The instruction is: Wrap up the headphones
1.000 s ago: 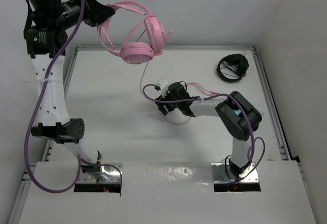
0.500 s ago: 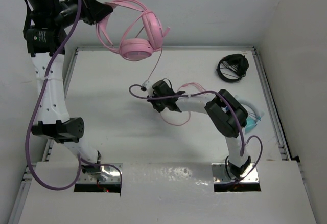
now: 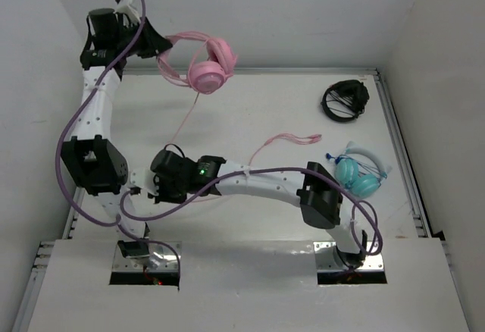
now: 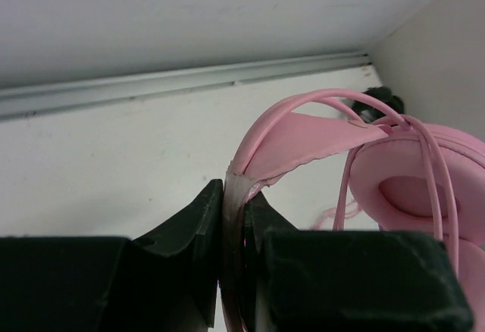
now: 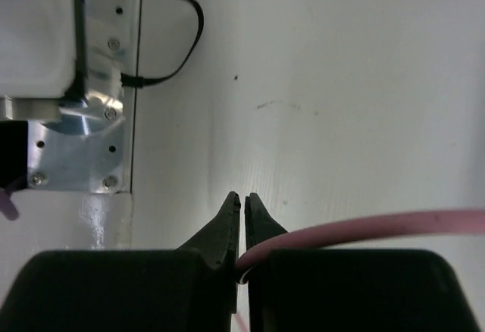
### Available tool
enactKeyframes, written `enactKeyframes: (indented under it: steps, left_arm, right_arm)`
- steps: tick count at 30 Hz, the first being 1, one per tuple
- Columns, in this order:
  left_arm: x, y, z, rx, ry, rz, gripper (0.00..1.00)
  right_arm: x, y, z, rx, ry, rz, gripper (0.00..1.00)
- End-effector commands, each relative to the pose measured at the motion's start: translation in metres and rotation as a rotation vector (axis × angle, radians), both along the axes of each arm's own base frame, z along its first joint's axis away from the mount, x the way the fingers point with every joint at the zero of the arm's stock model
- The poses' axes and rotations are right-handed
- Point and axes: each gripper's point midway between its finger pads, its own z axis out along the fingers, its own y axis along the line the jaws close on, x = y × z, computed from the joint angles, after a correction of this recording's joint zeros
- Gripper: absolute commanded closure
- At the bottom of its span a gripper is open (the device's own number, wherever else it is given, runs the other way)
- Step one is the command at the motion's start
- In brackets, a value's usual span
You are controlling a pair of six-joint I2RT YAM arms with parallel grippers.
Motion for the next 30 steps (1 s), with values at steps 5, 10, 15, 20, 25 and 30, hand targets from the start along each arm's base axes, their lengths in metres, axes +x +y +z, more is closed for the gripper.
enactKeyframes:
  steps: [5,10,15,20,25,30]
  left_arm:
    - [0.010,0.023,-0.070,0.162,0.010,0.096,1.00]
    - [-0.005,0.021,-0.121,0.580,-0.082,0.171,1.00]
    - [-0.032,-0.005,-0.142,0.700,-0.122,0.023,1.00]
    - [-0.056,-0.017,-0.153,0.781,-0.118,-0.066,1.00]
    - [-0.074,-0.025,-0.148,0.784,-0.092,-0.141,1.00]
    - [-0.105,-0.051,-0.134,0.707,-0.063,-0.318,1.00]
  right_arm:
    - [0.029,-0.012,0.125,0.157,-0.146,-0.060,1.00]
    - [0.085,-0.067,0.223,0.254,-0.425,-0.318,1.00]
    - [0.166,-0.142,0.277,0.246,-0.538,-0.610,1.00]
    - [0.221,-0.219,0.288,0.211,-0.594,-0.828,1.00]
    - [0.260,-0.287,0.287,0.155,-0.639,-1.022,1.00]
    - [0.300,-0.339,0.267,0.166,-0.565,-1.102,1.00]
